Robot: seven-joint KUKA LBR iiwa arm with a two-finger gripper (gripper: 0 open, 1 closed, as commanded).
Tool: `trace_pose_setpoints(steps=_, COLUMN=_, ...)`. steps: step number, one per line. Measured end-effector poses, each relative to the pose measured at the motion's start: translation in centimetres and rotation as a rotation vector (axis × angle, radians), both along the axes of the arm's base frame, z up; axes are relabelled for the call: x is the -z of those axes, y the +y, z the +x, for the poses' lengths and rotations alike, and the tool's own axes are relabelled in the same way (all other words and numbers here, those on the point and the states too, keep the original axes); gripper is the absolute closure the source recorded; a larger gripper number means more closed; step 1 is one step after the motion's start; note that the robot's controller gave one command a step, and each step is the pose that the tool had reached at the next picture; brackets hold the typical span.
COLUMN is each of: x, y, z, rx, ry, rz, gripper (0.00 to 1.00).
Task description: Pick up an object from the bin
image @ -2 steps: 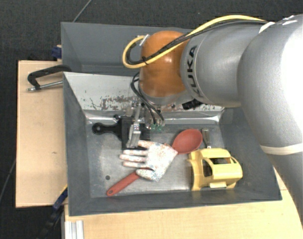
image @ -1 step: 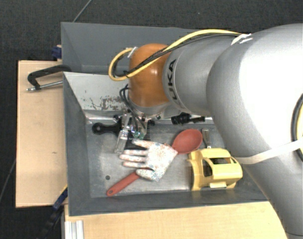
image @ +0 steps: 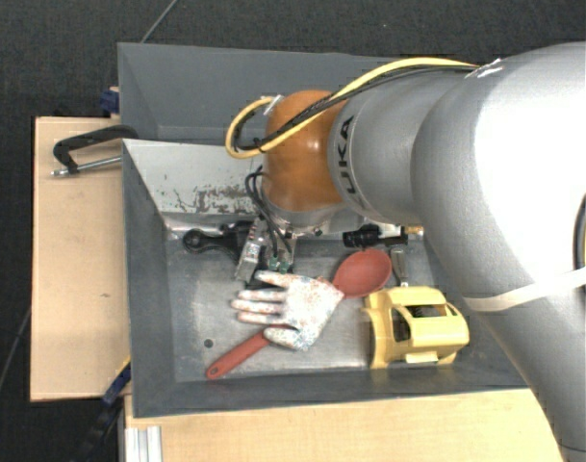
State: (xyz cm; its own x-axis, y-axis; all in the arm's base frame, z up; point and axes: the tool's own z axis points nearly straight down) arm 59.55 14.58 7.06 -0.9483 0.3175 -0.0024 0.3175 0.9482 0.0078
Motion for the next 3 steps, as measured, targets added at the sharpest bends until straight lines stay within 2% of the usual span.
trace_pose_setpoints(steps=3, x=-0.37, y=0.06, z=0.02, rx=0.000, ry=-0.002, rz=0.001, gripper=1.00)
